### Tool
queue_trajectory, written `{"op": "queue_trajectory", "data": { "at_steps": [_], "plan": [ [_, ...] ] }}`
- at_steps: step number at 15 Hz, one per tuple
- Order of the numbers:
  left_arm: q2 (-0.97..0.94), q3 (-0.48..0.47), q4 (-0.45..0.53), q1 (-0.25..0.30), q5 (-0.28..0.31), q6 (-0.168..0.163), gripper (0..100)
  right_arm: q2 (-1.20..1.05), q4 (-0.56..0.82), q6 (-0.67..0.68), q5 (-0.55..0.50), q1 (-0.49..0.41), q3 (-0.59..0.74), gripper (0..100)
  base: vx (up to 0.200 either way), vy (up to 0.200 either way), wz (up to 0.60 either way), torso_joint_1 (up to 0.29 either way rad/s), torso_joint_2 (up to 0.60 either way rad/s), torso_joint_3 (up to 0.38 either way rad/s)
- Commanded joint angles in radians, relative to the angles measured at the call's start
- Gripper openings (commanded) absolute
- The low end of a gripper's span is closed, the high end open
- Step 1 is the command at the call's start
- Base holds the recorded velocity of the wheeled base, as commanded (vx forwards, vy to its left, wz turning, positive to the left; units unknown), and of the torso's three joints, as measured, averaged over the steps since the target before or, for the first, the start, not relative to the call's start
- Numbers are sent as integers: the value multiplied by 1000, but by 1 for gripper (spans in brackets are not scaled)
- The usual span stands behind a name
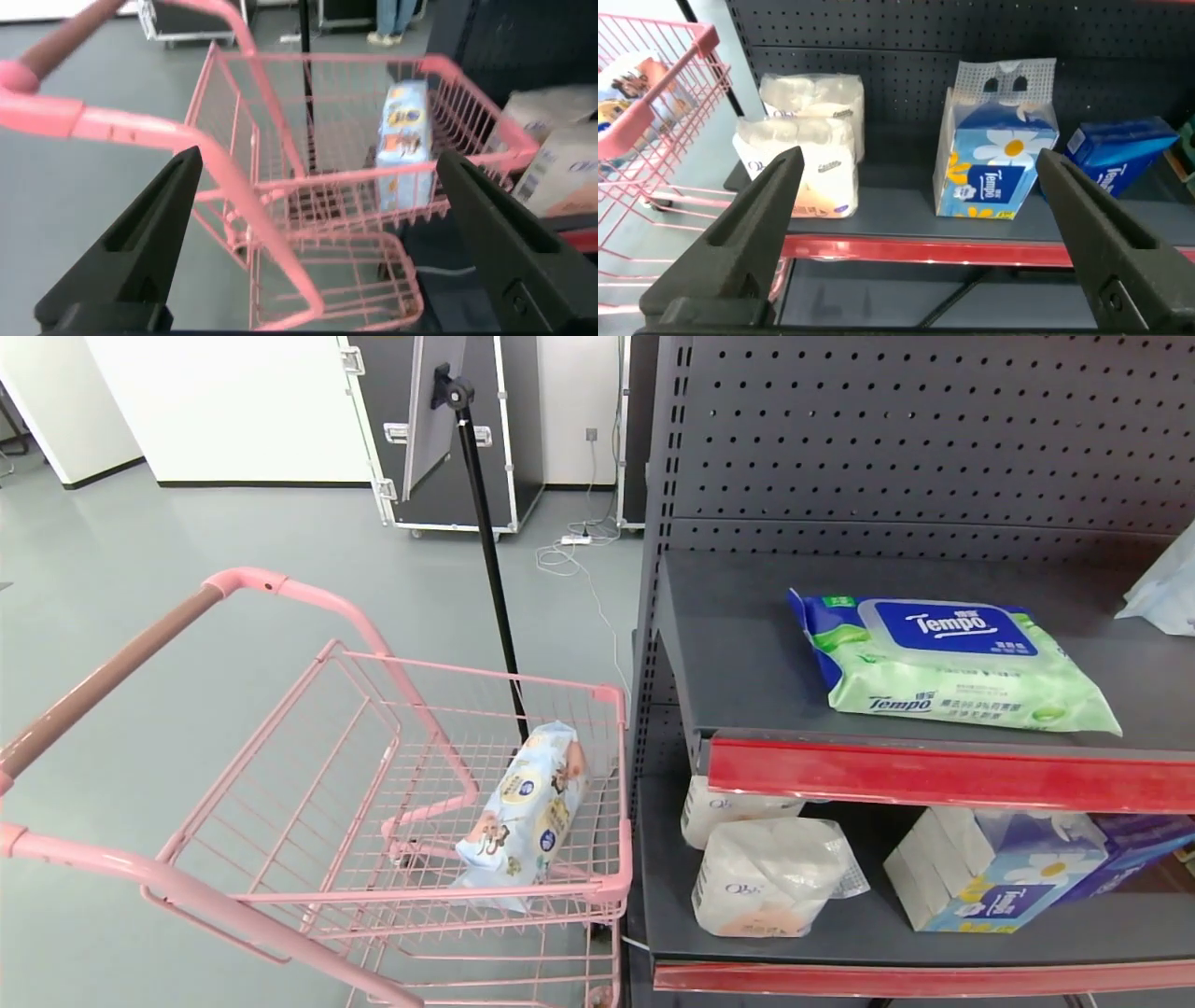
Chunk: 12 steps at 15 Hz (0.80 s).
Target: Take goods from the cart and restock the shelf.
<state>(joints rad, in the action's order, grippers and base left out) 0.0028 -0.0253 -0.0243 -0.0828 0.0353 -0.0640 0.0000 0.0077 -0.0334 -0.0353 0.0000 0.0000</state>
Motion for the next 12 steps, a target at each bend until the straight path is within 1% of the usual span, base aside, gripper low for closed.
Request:
{"op": "queue_trajectory", "data": {
  "at_steps": [1, 2, 3, 4, 5, 6, 8, 10, 12],
  "plan": [
    [95, -163, 0, -12, 38, 35, 100, 0, 0, 0, 0, 0, 0, 100, 0, 0, 0, -51, 139, 85],
    [493, -502, 4, -18, 38, 153, 100, 2, 0, -2, 0, 0, 0, 100, 0, 0, 0, -27, 71, 51],
    [645, -574, 7, -22, 48, 125, 100, 0, 0, -2, 0, 0, 0, 100, 0, 0, 0, -66, 36, 36],
    [741, -594, 7, -28, 49, 64, 100, 2, 0, -2, 0, 0, 0, 100, 0, 0, 0, 0, 0, 0],
    [892, -587, 9, -41, 54, 13, 100, 0, 0, -2, 0, 0, 0, 100, 0, 0, 0, 0, 0, 0],
    [1011, -594, 18, -61, 58, 9, 100, 2, 0, 0, 0, 0, 0, 100, 0, 0, 0, 0, 0, 0],
    [1244, -648, 17, -140, 60, 9, 100, 0, 0, 0, 0, 0, 0, 100, 0, 0, 0, 0, 0, 0],
    [1442, -686, 10, -166, 58, 7, 100, 0, 0, 0, -1, 0, 0, 100, 0, 0, 0, 0, 0, 0],
    [1586, -699, -29, -199, 61, 9, 100, 2, 0, 1, -1, 0, 0, 100, 0, 0, 0, 0, 0, 0]
  ]
}}
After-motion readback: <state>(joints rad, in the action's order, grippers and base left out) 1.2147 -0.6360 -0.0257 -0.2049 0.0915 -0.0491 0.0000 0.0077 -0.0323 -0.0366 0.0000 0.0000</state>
